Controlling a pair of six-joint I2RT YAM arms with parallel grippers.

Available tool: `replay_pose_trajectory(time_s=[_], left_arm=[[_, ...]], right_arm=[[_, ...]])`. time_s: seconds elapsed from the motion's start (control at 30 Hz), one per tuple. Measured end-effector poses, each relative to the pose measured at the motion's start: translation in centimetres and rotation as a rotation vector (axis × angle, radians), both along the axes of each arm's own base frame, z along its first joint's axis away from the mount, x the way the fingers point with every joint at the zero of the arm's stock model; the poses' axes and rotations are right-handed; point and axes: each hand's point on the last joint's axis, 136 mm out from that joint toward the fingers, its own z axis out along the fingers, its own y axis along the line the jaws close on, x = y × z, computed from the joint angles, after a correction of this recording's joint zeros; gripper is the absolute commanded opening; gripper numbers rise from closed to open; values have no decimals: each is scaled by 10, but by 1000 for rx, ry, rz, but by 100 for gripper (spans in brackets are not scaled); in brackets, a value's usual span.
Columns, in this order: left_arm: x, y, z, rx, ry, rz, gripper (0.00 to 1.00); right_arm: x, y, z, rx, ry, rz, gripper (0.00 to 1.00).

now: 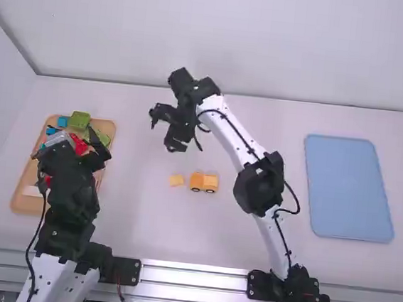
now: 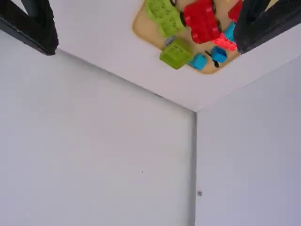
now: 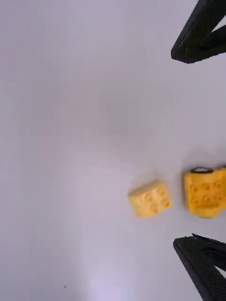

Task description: Assemble lego blocks to make yellow taxi

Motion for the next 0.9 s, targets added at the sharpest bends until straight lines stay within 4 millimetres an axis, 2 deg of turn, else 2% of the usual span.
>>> replay_pose_trajectory(time_s=[0.07,0.2,0.27,0.47,0.57,0.67,0.8,0.9], left_arm=[[3,-6,0,-8,-3,-41,99],[12,-13,2,-12,-14,-82,99],[20,-15,1,-12,-13,-92,99],[61,-32,-15,39,47,-177,99],[85,-37,-53,51,186,-209,99],[105,-41,-70,49,277,-249,99],[135,-50,-69,57,325,-346,99],[152,-55,-72,78,362,-421,99]], right_arm=[[25,-6,5,35,-41,-79,98],[52,-12,9,39,-102,-200,98],[59,-15,10,32,-118,-242,98],[77,-31,15,23,-136,-370,98],[93,-49,19,29,-144,-466,98],[105,-63,17,35,-148,-529,98],[110,-73,6,22,-137,-571,98],[107,-68,-2,23,-129,-569,98]])
